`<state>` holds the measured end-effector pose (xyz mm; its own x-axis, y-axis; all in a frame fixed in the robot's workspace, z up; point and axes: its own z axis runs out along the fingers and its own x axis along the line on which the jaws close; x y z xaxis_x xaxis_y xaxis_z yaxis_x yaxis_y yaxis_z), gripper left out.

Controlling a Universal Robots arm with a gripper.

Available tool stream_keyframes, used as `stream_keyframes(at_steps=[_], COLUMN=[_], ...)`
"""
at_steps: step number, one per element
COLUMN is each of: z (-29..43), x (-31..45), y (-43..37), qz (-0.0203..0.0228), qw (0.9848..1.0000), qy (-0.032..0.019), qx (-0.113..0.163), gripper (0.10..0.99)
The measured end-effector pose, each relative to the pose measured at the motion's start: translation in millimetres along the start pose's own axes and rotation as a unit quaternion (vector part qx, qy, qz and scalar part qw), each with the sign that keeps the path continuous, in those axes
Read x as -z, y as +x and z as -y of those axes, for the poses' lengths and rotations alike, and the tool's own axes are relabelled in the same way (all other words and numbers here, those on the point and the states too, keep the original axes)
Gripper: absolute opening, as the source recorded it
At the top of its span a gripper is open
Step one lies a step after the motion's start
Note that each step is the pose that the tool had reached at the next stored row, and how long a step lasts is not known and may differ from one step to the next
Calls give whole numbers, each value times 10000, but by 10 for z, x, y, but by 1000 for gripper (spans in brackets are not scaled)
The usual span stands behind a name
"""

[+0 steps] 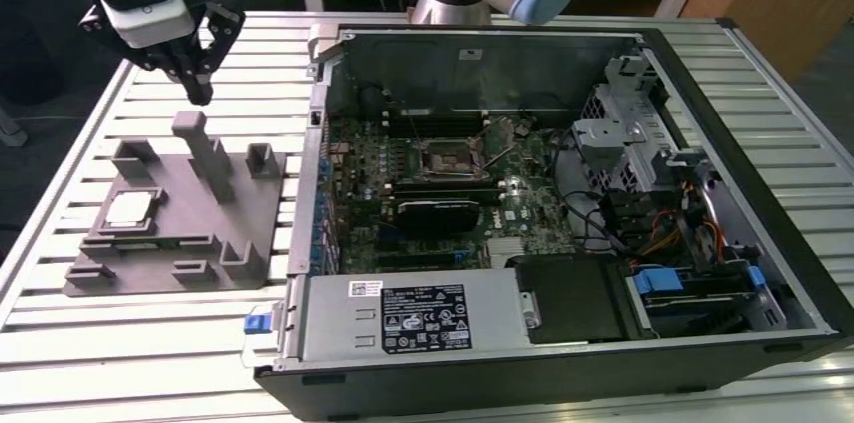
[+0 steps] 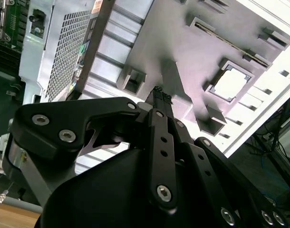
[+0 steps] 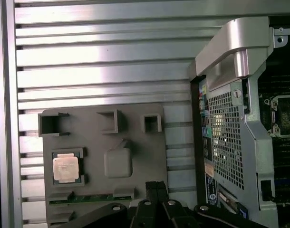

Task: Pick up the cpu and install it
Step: 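Reach for the cpu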

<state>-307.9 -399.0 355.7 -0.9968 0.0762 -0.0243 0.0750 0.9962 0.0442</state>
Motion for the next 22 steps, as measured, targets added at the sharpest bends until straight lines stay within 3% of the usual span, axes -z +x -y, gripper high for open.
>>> stream_keyframes(at_steps=[7, 22], z=[13, 50], x=[-80, -233], y=[136, 530], qz=[1, 1], qw=[10000, 10000], qy=[0, -1], qx=[-1, 0], gripper=[106, 106])
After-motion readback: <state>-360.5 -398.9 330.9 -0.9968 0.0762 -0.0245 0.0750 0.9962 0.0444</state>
